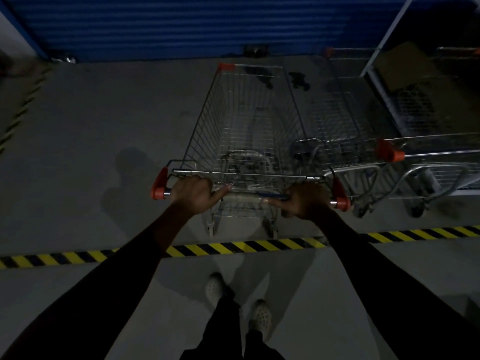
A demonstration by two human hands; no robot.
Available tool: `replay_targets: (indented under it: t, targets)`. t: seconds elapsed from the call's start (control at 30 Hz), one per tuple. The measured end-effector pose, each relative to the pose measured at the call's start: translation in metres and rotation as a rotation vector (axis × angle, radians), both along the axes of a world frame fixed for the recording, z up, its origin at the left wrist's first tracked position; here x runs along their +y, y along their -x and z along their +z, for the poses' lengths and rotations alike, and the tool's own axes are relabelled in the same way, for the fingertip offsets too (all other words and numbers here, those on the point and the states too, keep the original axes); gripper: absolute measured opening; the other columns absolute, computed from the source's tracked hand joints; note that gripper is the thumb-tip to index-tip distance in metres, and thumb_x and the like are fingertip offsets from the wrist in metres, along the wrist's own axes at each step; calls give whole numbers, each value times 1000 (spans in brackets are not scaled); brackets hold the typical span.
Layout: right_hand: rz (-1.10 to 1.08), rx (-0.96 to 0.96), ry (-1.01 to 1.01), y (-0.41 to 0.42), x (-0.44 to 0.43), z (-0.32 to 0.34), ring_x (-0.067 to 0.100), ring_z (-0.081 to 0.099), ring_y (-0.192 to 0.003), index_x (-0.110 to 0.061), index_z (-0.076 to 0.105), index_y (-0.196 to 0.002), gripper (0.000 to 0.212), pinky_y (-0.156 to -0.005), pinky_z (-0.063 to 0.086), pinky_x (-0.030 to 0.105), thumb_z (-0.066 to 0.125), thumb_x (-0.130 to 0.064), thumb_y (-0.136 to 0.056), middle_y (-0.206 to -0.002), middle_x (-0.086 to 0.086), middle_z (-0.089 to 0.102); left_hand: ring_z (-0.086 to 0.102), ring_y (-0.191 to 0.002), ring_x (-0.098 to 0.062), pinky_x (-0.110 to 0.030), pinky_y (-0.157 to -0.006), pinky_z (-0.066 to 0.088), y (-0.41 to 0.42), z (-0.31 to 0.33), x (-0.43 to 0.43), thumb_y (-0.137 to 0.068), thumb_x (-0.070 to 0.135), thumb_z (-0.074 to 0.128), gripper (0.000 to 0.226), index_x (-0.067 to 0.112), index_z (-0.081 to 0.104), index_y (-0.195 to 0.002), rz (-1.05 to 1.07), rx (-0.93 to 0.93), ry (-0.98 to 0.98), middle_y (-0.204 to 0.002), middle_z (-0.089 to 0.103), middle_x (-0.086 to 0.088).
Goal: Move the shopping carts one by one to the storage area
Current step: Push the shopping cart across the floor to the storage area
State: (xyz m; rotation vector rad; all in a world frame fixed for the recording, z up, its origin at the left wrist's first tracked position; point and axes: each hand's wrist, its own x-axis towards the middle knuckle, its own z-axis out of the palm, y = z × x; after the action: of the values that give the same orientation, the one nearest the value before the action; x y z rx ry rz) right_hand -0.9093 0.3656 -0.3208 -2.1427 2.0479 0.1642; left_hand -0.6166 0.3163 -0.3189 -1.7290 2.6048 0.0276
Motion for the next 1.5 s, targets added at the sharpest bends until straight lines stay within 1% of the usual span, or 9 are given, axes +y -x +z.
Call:
replay_targets:
  t: [0.13,0.33,0.47,0.8,0.93,1.1,1.17,1.3,1.5]
  targets:
    - [-3,48,-50,-4,-29,14,13,53,-51,-19,54,-52,83,-51,38,24,26,-95,-70,-50,0,51,68,-75,-25,-32,-66,46,-2,-4,-38,-76,86,-2,87,20,51,-56,-16,14,-28,-71,67,-6]
    - [8,96,-59,-8,-62,16,13,53,-52,-17,62,-56,87,-52,39,23,22,-92,-73,-53,2,56,68,-77,-24,-30,-65,43,-3,-6,-77,-73,86,-9,102,18,67,-67,-36,13,0,-76,69,-6]
    - [6,94,-87,-8,-75,19,9,45,-49,-18,57,-57,76,-48,27,23,32,-85,-82,-52,0,48,68,-75,-25,-30,-64,42,-1,-8,-91,-74,89,-8,100,17,60,-61,-32,13,8,-73,69,-7]
    - [37,45,-3,6,-98,7,11,48,-47,-20,52,-50,91,-50,34,24,7,-98,-63,-48,-1,47,66,-67,-24,-30,-64,47,6,-5,-111,-74,89,-7,89,19,42,-46,-47,37,-52,-56,50,-1]
    - [26,-22,-38,13,-103,7,13,51,-50,-22,47,-47,99,-56,45,28,-6,-104,-52,-47,-1,47,68,-72,-23,-29,-63,42,11,-5,-113,-84,84,8,82,20,45,-48,-43,-7,-36,-64,62,-5]
    - [16,-26,-32,19,-101,11,13,50,-51,-20,45,-49,81,-52,34,26,19,-93,-71,-48,0,44,70,-89,-29,-33,-71,46,19,-3,-108,-94,72,29,73,14,68,-73,-7,-43,-1,-84,72,-11]
    - [1,-66,0,24,-102,7,12,52,-53,-17,48,-51,89,-54,38,26,11,-95,-71,-49,0,47,69,-95,-31,-34,-75,48,22,-2,-107,-95,69,33,69,13,71,-83,19,-42,10,-93,73,-13]
    - [21,-218,147,28,-101,-3,12,54,-49,-11,56,-55,99,-54,42,28,7,-94,-77,-49,4,52,68,-95,-31,-35,-74,46,24,0,-108,-96,64,37,57,16,67,-86,46,48,-42,-93,72,-10]
    - [-39,-441,119,28,-99,6,5,59,-67,-22,68,-81,75,-58,38,20,29,-86,-84,-67,-10,62,66,-80,-29,-35,-68,48,30,5,-112,-88,71,33,58,19,53,-70,217,392,-145,-72,62,-4]
